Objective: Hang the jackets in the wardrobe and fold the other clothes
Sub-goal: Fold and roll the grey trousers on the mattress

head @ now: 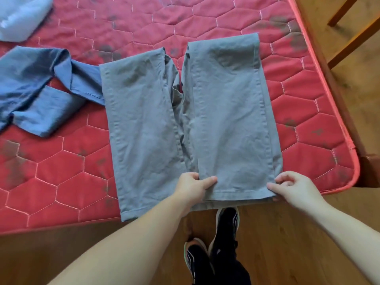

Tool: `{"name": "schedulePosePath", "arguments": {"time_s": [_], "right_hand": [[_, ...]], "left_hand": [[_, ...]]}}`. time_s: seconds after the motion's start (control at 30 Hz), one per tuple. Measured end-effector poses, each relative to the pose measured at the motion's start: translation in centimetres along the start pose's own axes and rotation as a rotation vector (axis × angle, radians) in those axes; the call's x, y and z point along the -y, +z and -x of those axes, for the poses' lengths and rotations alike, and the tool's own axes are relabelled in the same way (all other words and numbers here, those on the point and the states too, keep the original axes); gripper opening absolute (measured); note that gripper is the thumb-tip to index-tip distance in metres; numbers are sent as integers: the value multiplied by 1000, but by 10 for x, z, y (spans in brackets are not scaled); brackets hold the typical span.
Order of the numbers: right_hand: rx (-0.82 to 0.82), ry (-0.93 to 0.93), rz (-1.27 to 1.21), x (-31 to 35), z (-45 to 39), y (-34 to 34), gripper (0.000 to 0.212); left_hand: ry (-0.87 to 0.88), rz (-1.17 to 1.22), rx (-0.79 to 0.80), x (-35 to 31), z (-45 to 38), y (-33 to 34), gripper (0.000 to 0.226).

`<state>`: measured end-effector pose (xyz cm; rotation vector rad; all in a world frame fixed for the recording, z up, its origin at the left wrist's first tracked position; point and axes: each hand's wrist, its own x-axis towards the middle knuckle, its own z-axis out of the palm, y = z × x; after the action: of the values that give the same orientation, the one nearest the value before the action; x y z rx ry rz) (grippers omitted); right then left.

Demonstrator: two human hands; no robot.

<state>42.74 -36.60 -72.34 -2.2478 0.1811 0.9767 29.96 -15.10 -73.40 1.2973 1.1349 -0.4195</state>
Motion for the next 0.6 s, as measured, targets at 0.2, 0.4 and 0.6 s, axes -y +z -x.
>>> {"name": "schedulePosePath", "arguments": {"time_s": [0.2, 0.4, 0.6], "right_hand": [[-45, -112, 140, -12, 12, 1, 18], [-199, -130, 155, -17, 14, 4, 31], [-203, -25, 130, -20, 20, 9, 47]], "left_hand": [[26, -94, -130, 19, 4, 11, 17], [382, -371, -497, 28, 36, 31, 31], [604, -858, -109, 23, 49, 65, 43]]}}
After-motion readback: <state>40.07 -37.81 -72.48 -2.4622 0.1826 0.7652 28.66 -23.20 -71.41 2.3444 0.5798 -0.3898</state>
